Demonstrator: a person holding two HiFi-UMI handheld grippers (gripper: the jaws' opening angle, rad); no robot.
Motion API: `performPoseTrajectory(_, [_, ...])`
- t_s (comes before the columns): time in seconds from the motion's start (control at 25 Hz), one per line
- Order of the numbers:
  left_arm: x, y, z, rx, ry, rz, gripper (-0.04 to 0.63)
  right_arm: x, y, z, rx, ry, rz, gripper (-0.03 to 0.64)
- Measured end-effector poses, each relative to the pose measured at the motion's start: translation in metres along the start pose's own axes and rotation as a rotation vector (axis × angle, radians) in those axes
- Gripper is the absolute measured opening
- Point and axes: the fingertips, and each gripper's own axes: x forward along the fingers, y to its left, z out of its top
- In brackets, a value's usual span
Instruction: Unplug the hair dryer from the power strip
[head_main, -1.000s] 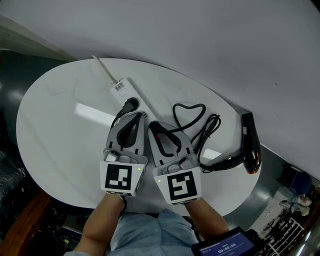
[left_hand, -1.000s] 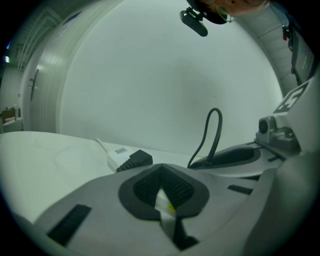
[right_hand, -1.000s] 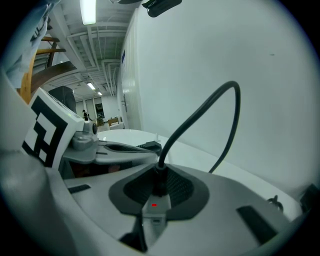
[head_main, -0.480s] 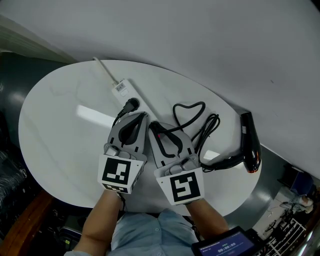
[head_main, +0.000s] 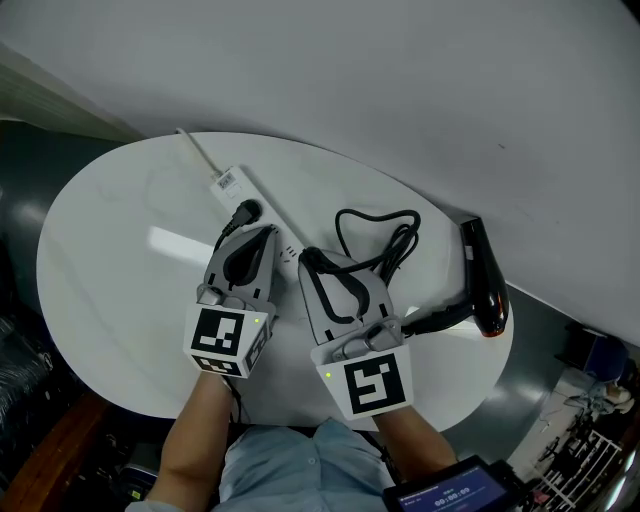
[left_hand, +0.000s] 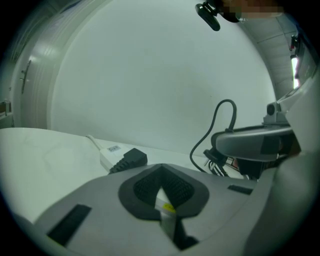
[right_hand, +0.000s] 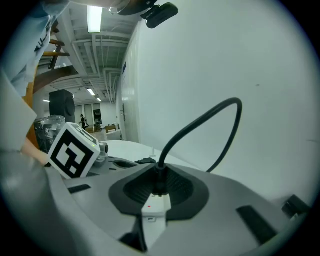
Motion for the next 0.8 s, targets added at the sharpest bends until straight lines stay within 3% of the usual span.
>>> performPoseTrajectory(0.16, [-0.005,-0.004,0.000,-0.036,-0.010,-0.001,-0.002,-0.021,0.002,-0.032,-0.154,0.196,0.061,0.052])
performPoseTrajectory(0.32, [-0.011,-0.017,0.005,-0.001,-0.031,0.002,-0.002,-0.034,-0.004,-0.060,-0.077,0.247,0.010,0.062])
performPoseTrajectory(0.48, [-0.022,-0.033,0.023,0.037,-0.079,0.006,-0.002,-0.046,-0.001,-0.093,0.050,0.343,0.017,0.196])
performPoseTrajectory(0.56, [-0.031,-0.043,0.031,0.054,-0.100,0.012,-0.002,-0.055,0.000,-0.102,0.116,0.363,0.030,0.208])
performPoseTrajectory(0.8, [-0.064,-0.076,0.048,0.065,-0.159,0.036,-0.002,-0.086,0.000,-0.089,0.106,0.313,0.026,0.215])
